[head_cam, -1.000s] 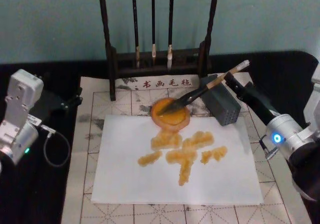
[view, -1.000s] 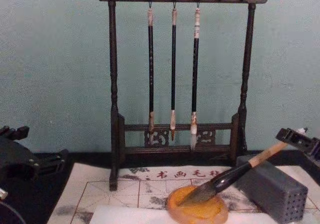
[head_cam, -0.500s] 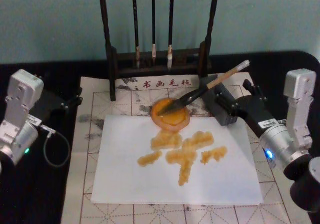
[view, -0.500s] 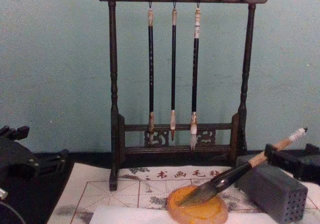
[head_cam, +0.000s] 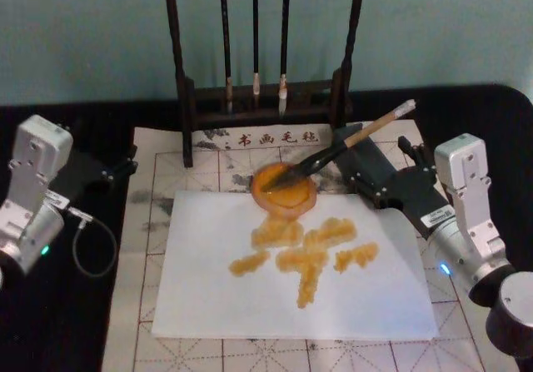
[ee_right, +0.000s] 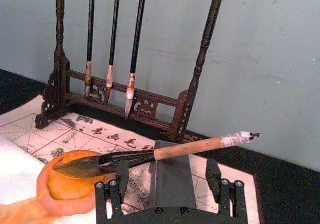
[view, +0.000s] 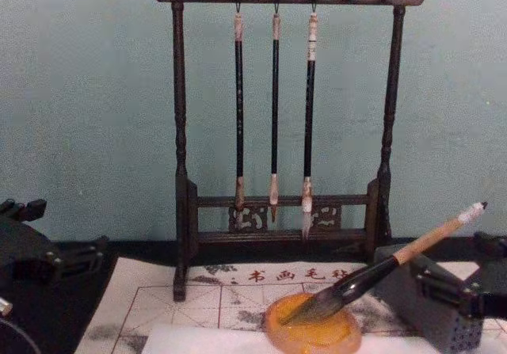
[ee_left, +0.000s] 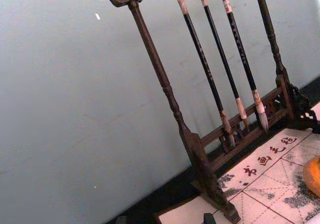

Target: Pick up the brush from the inkstone, write on the paper, then place the brush back to its original position.

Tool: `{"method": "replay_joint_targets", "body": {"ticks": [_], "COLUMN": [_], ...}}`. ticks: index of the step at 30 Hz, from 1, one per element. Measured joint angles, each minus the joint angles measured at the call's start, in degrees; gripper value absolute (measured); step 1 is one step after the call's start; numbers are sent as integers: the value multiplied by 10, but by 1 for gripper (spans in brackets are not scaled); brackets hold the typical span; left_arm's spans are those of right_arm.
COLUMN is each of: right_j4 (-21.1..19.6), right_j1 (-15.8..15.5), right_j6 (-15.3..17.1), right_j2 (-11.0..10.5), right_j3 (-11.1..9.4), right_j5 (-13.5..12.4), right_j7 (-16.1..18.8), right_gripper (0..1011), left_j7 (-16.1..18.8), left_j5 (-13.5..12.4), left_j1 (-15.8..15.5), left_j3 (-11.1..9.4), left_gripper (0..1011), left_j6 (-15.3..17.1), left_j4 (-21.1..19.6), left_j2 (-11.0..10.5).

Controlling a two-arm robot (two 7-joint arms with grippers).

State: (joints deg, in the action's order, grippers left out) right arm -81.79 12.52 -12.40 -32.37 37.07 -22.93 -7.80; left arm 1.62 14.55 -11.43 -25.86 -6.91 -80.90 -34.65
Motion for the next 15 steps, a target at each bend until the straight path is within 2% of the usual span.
{"method": "replay_joint_targets", "body": {"ticks": [15], "right_j4": [-1], "right_j1": [-1], "right_j6": [0], "right_j2": [0], "right_j3": [-2], "right_j5": [-10], "right_j7": [2], "right_gripper": [1000], "left_j7": [0], "left_j5": [0], "left_j1": [0], "left_j3": [0], "left_gripper": [1001], "left_j6": [0], "left_j4": [0], "left_j2": [0]}}
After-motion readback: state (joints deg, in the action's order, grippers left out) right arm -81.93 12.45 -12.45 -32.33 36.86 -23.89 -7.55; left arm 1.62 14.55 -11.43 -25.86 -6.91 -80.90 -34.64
